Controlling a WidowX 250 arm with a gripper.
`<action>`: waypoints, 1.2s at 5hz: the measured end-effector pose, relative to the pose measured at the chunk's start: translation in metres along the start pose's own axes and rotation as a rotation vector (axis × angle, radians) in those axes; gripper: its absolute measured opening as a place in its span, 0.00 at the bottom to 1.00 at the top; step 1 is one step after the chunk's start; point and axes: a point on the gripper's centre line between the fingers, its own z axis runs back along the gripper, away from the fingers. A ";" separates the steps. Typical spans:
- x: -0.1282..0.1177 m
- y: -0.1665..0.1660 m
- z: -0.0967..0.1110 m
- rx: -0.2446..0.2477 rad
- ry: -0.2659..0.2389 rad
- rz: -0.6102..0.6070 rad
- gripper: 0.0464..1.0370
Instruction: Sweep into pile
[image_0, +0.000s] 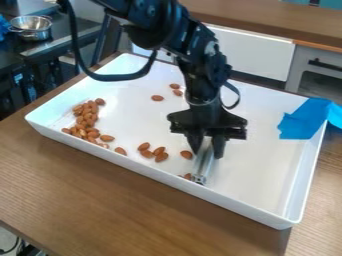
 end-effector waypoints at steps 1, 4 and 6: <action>0.004 0.017 0.001 0.003 -0.008 -0.007 0.33; 0.013 0.073 0.004 0.036 -0.035 -0.005 0.33; 0.014 0.133 0.012 0.056 -0.028 0.043 0.33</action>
